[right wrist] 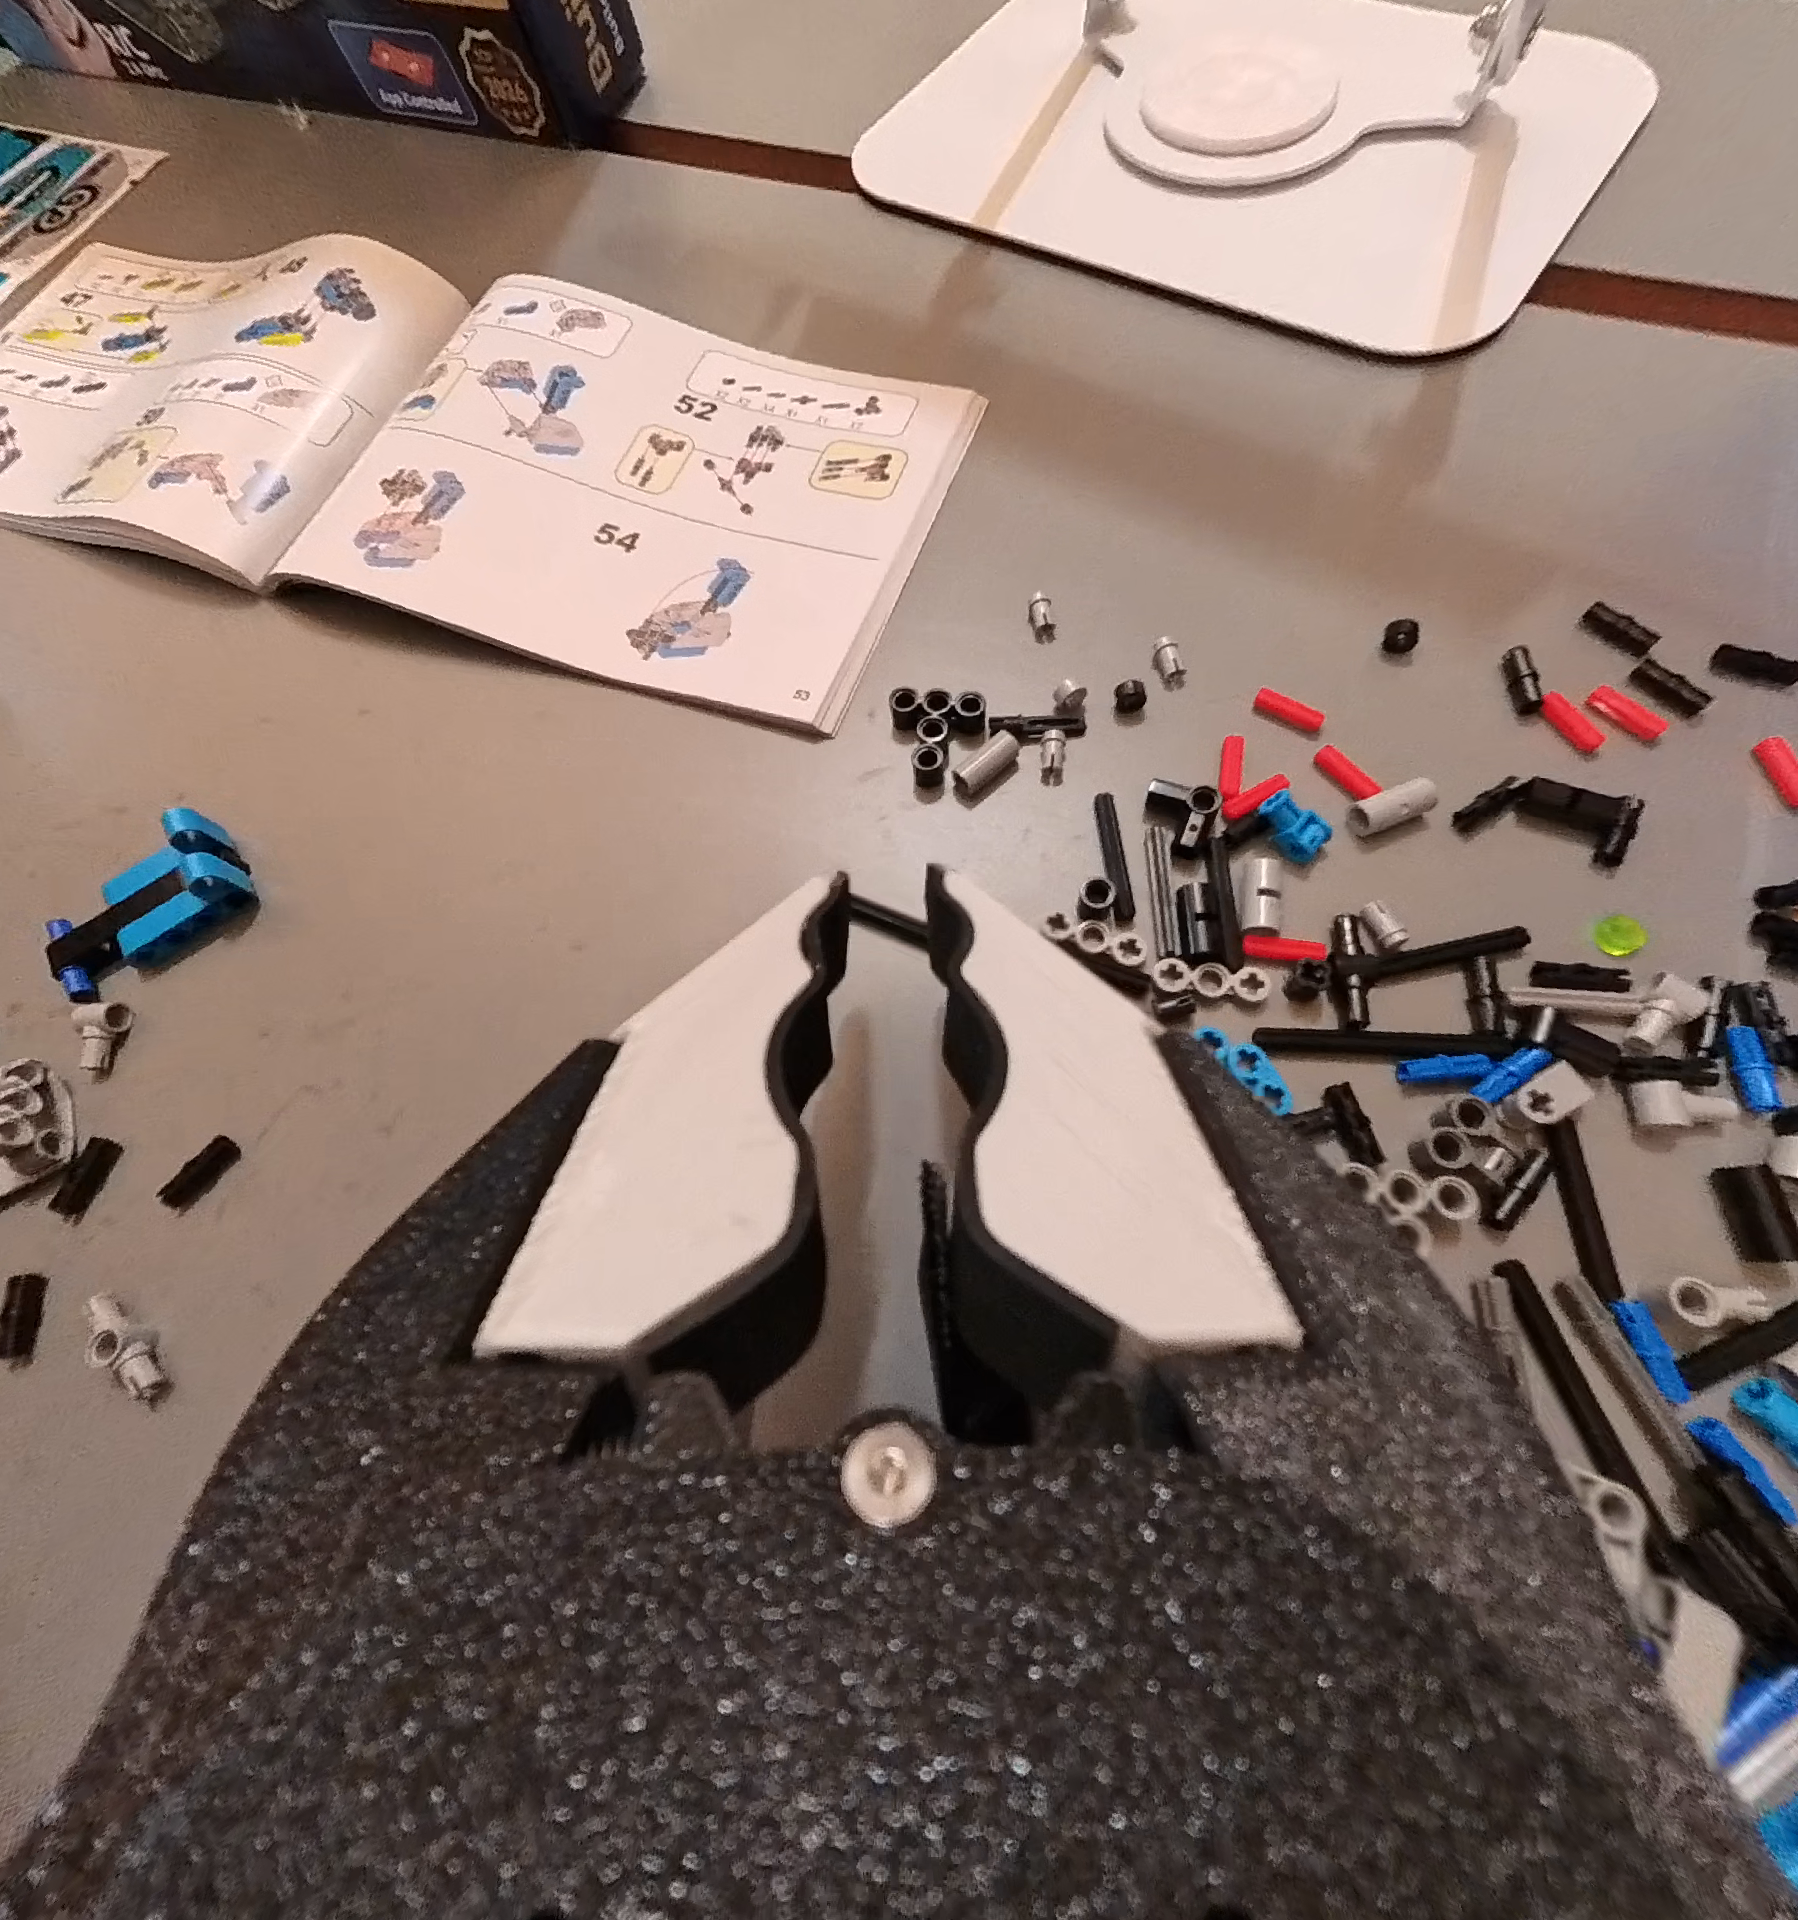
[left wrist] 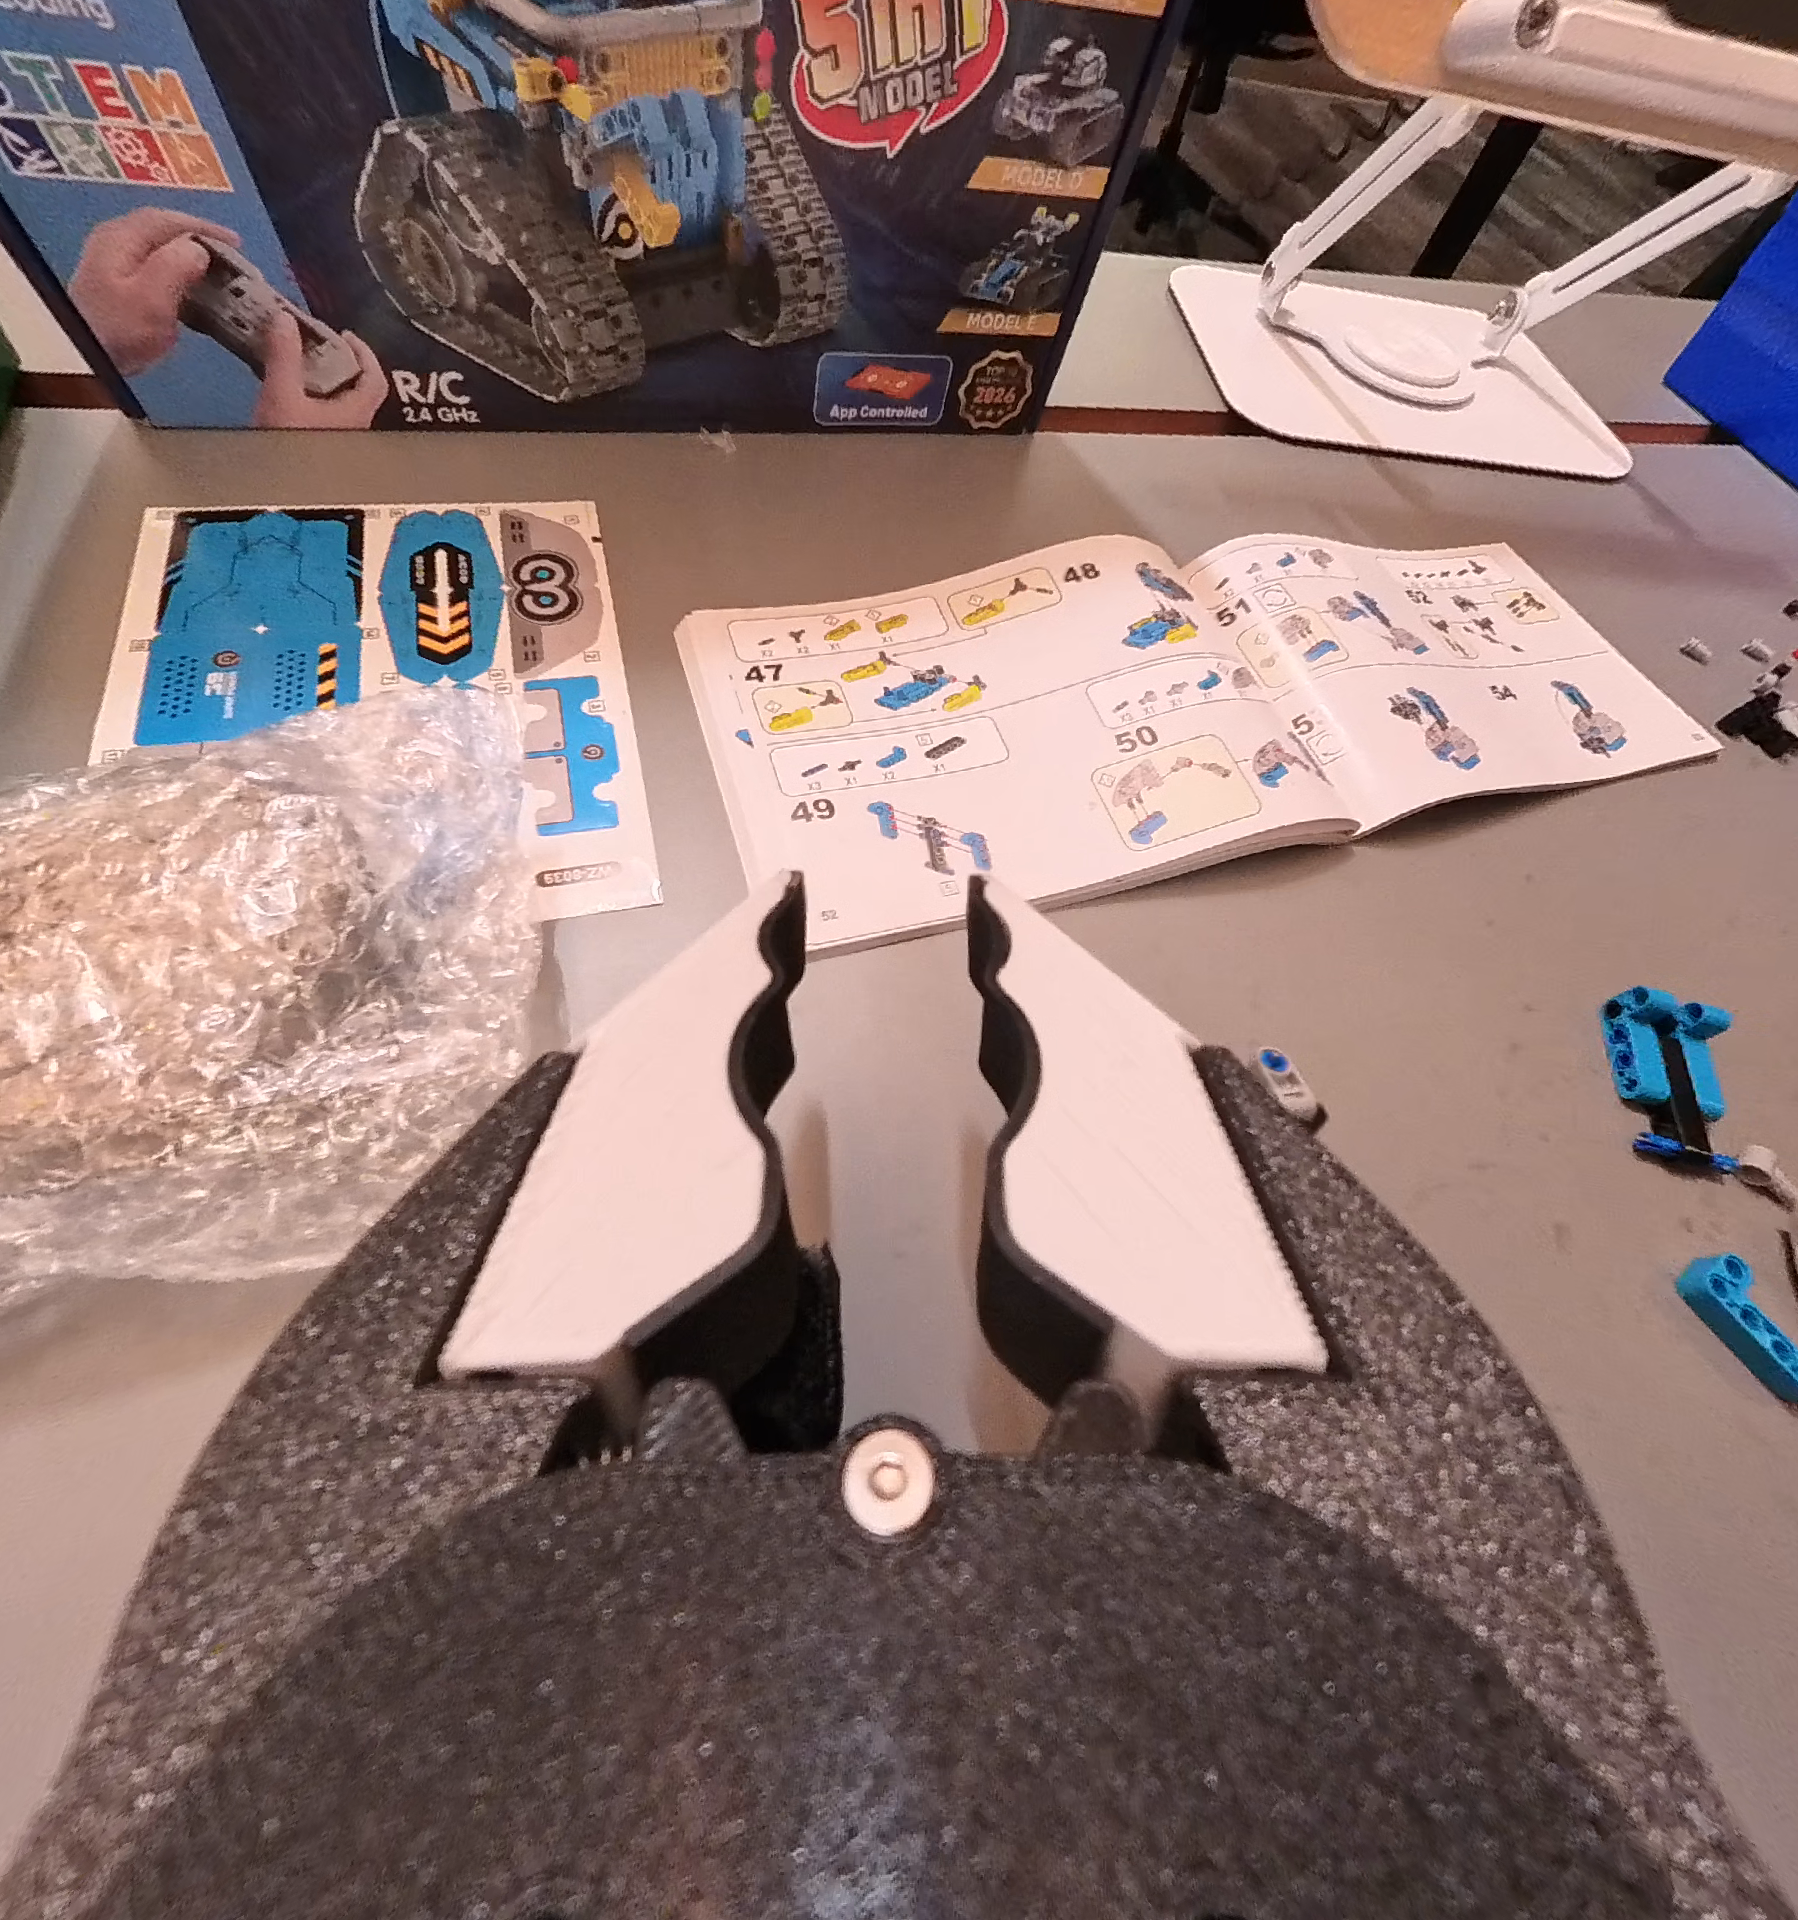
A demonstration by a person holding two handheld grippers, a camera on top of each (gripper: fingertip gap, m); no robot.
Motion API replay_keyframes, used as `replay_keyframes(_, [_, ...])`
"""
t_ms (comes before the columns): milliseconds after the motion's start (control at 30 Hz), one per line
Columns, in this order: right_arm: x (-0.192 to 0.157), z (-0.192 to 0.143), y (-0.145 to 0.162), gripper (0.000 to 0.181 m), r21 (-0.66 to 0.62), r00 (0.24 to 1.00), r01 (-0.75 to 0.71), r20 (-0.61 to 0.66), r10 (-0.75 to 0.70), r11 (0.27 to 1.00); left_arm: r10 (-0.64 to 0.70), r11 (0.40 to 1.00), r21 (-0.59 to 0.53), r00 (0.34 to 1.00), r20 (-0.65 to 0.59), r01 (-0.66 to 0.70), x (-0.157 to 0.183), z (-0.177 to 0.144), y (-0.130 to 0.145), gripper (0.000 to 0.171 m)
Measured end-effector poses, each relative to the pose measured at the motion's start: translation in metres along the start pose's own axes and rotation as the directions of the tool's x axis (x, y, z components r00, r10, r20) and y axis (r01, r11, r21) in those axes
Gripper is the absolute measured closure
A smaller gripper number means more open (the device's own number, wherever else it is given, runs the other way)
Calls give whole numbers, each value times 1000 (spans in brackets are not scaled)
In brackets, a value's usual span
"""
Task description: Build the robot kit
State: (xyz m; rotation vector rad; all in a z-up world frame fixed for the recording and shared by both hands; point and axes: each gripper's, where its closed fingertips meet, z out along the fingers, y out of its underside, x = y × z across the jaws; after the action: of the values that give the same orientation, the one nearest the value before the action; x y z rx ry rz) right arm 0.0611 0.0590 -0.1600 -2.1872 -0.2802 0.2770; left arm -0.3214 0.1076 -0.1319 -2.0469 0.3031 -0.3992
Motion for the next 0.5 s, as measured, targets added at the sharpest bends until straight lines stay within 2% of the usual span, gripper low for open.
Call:
replay_keyframes(267, [-9, 7, 2, 167, -10, 999, 32, 31, -32, 999, 7, 999, -33, 1000, -13, -7, 2, 5, 7, 141])
replay_keyframes(500, [-12, 10, 3, 167, -24, 996, 84, 7, -83, 996, 16, 999, -36, 1000, -22, -17, 5, 5, 8, 141])
